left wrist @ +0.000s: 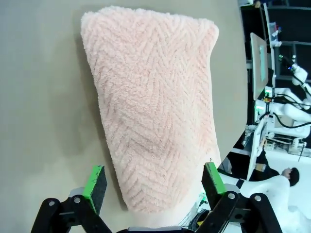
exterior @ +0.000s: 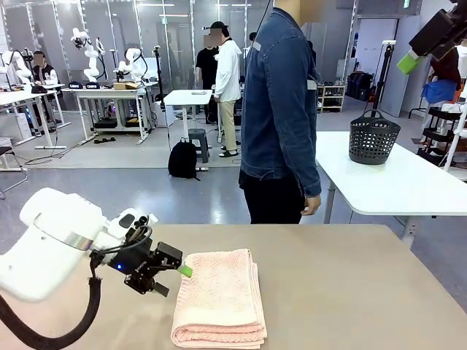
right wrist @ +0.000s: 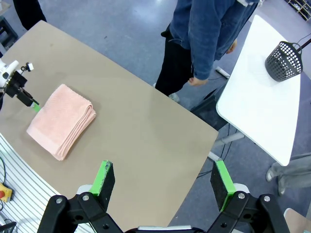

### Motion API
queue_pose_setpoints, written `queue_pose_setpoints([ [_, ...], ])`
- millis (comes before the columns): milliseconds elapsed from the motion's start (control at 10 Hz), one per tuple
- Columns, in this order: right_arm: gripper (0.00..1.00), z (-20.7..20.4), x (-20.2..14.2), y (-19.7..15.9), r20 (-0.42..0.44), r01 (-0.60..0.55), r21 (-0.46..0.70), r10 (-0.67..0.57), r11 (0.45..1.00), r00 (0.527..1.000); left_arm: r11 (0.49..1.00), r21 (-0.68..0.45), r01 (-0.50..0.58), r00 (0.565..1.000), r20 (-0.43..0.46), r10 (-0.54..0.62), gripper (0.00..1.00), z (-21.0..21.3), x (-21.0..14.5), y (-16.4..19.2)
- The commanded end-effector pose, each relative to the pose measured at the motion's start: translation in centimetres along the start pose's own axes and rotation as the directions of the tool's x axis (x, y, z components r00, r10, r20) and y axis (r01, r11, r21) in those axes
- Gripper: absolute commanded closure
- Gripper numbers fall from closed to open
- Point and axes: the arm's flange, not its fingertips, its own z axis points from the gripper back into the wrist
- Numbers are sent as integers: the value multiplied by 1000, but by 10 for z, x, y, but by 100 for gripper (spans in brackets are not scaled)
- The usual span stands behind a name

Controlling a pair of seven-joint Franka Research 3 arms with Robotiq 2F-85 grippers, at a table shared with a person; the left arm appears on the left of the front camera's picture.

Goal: Fold the towel.
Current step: Pick up the 100 cm Hotel Towel and place it on the left side of the table.

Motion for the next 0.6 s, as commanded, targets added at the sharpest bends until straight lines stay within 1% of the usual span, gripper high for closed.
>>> queue_pose_setpoints([
  [0, 0, 0, 0, 0, -2, 5, -2, -5, 1000, 1000, 1000, -12, 22, 996, 83, -21, 0, -19, -6, 11],
  [200, 0, 0, 0, 0, -2, 5, -2, -5, 1000, 1000, 997, -46, 63, 995, 78, -60, 0, -34, -8, 23],
  [300, 0, 0, 0, 0, -2, 5, -2, -5, 1000, 1000, 995, -81, 56, 995, 83, -49, 0, -42, -8, 30],
  [500, 0, 0, 0, 0, -2, 5, -2, -5, 1000, 1000, 990, -131, 47, 995, 92, -35, 0, -51, -9, 33],
])
